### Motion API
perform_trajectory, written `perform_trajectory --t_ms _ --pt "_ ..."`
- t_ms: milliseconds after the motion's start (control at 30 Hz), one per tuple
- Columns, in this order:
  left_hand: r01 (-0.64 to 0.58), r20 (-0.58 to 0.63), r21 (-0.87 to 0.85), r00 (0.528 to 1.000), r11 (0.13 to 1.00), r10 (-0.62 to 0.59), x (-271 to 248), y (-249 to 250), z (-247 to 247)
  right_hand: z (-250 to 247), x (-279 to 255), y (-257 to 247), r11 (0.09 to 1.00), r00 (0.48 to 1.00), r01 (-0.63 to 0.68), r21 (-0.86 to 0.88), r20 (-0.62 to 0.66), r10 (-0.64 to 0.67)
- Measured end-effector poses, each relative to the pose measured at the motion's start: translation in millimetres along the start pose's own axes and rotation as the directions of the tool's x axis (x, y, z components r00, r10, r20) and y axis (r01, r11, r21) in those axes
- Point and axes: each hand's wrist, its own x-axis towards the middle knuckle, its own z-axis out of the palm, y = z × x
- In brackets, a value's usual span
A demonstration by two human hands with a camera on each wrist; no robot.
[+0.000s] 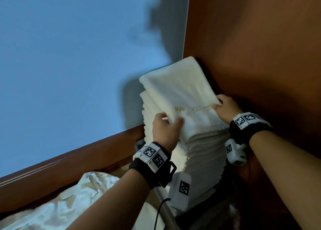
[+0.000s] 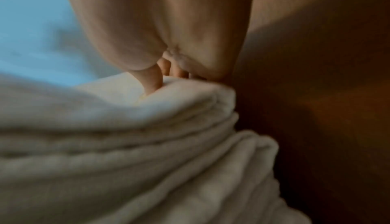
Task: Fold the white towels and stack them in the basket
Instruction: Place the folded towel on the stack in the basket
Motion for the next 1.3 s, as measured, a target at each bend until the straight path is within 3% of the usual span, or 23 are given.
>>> perform_trajectory --t_ms 133,333,400,433,500,567,633,700,767,833,1000,1133,1200,1300 --pt "0.047 0.009 -0.076 0.999 0.996 -0.047 -15 11 4 -5 0 3 0.998 0.996 0.038 0.045 -0.087 -0.034" --pt "0.089 0.084 -0.029 0.993 0.996 -0.087 -23 14 -11 0 -13 10 0.998 0.998 0.003 -0.064 0.063 0.001" --pt "0.053 0.074 0.134 0.995 0.99 -0.064 -15 19 -23 -4 -15 7 0.988 1.0 0.011 -0.155 0.021 -0.008" --pt "-0.018 0.045 0.274 0.999 0.961 0.006 -8 21 -29 -7 -16 3 0.972 0.999 0.032 -0.233 -0.026 -0.039" --pt "-0.241 0.029 0.503 0.965 0.83 0.262 10 26 -39 -9 -24 -11 0.937 0.978 0.114 -0.329 -0.128 -0.164" --pt "-0.455 0.184 0.641 0.873 0.618 0.452 38 35 -40 -7 -34 -29 0.919 0.951 0.23 -0.319 -0.127 -0.282" --pt "-0.529 0.398 0.769 0.836 0.358 0.379 72 44 -37 0 -43 -42 0.912 0.954 0.293 -0.289 0.028 -0.298" --pt "-0.501 0.474 0.852 0.861 0.151 0.183 105 49 -40 8 -44 -46 0.941 0.952 0.254 -0.225 0.229 -0.202" --pt "-0.484 0.482 0.875 0.874 0.025 0.061 136 51 -46 16 -39 -48 0.973 0.927 0.143 -0.182 0.368 -0.068" --pt "-0.479 0.48 0.877 0.877 -0.042 0.01 159 52 -51 25 -36 -53 0.975 0.901 0.095 -0.2 0.435 0.002" --pt "-0.503 0.5 0.861 0.864 -0.071 -0.061 186 30 -52 56 -32 -49 0.97 0.89 0.066 -0.236 0.453 0.049" --pt "-0.527 0.527 0.848 0.85 0.053 0.012 202 3 -55 66 -32 -41 0.96 0.899 0.079 -0.27 0.435 0.049" --pt "-0.525 0.525 0.848 0.851 0.075 0.02 203 -2 -57 67 -34 -41 0.956 0.903 0.078 -0.283 0.426 0.052" --pt "-0.528 0.528 0.849 0.848 0.016 -0.045 191 5 -59 67 -42 -42 0.944 0.907 0.086 -0.318 0.417 0.058"
